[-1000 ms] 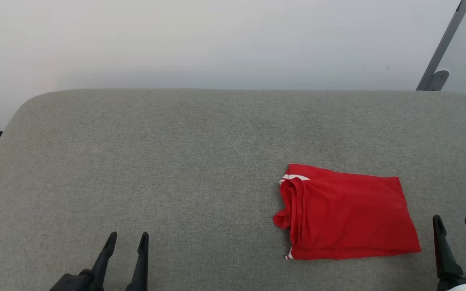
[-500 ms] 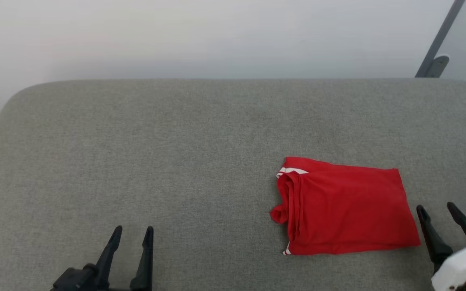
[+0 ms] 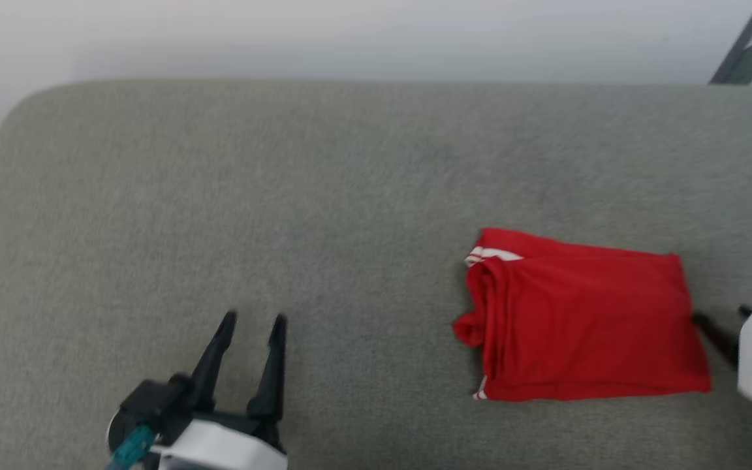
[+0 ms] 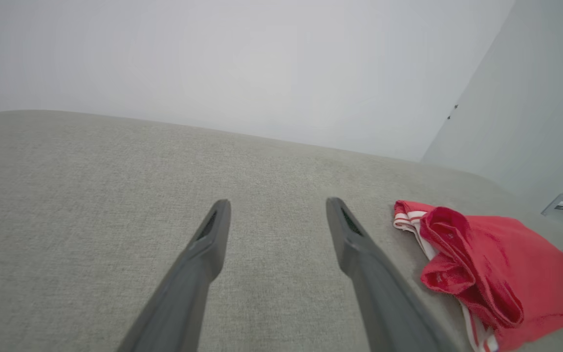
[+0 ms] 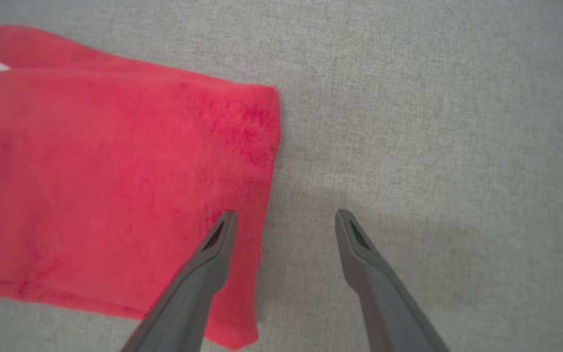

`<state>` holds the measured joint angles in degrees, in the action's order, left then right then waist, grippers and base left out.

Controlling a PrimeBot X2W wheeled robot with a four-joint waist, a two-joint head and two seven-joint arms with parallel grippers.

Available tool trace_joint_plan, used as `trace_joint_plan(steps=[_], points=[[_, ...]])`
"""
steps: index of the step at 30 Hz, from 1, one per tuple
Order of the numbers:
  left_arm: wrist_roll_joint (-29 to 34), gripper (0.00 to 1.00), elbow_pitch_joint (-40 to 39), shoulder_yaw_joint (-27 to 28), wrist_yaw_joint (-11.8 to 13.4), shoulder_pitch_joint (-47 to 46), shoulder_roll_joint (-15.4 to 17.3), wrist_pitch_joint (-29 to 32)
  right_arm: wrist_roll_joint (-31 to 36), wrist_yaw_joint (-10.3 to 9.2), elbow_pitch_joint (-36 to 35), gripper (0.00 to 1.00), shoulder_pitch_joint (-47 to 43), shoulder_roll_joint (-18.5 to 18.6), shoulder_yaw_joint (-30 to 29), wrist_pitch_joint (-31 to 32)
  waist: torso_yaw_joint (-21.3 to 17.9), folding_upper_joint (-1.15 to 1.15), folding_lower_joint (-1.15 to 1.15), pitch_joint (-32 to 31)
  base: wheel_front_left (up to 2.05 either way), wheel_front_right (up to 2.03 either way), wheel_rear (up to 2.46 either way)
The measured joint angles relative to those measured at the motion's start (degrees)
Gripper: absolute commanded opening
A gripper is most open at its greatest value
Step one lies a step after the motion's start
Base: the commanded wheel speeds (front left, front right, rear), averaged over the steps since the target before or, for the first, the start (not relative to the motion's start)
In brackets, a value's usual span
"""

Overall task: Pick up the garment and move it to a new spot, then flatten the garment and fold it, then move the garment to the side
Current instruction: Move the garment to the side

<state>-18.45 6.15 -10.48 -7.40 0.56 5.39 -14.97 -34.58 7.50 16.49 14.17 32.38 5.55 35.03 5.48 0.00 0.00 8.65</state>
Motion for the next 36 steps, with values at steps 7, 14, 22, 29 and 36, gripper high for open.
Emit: trace_joint_plan(steps=[7,14,22,29,36], points=[[-0.16,1.00,0.36,-1.59,0.00,-4.59,-0.62,0.00,-0.58,-0.01,4.99,1.00,6.04,-0.09,2.81,2.38,2.42,0.00,0.00,5.07,0.00,0.00,0.00],[-0.16,1.00,0.21,-1.40,0.00,-6.53,-0.56,0.00,-2.71,-0.01,7.40,0.20,8.25,0.42,4.30,1.18,3.50,0.00,0.00,7.84,0.00,0.00,0.00],[0.73,1.00,-0.76,0.18,0.00,-7.50,-0.30,0.00,-5.52,0.32,10.07,0.00,10.55,-1.29,5.44,-5.10,-0.21,0.00,0.00,8.43,0.00,0.00,0.00],[1.33,1.00,-1.66,0.31,0.00,-10.66,0.82,0.00,-5.64,0.02,13.15,0.00,11.15,4.32,0.08,-13.62,-5.78,0.00,0.00,9.23,0.00,0.00,0.00],[1.69,1.00,-3.65,-0.52,0.00,-17.49,3.83,0.00,-3.66,0.00,19.63,0.00,13.73,10.69,-8.51,-21.63,-9.89,0.00,0.00,14.13,0.00,0.00,0.00]])
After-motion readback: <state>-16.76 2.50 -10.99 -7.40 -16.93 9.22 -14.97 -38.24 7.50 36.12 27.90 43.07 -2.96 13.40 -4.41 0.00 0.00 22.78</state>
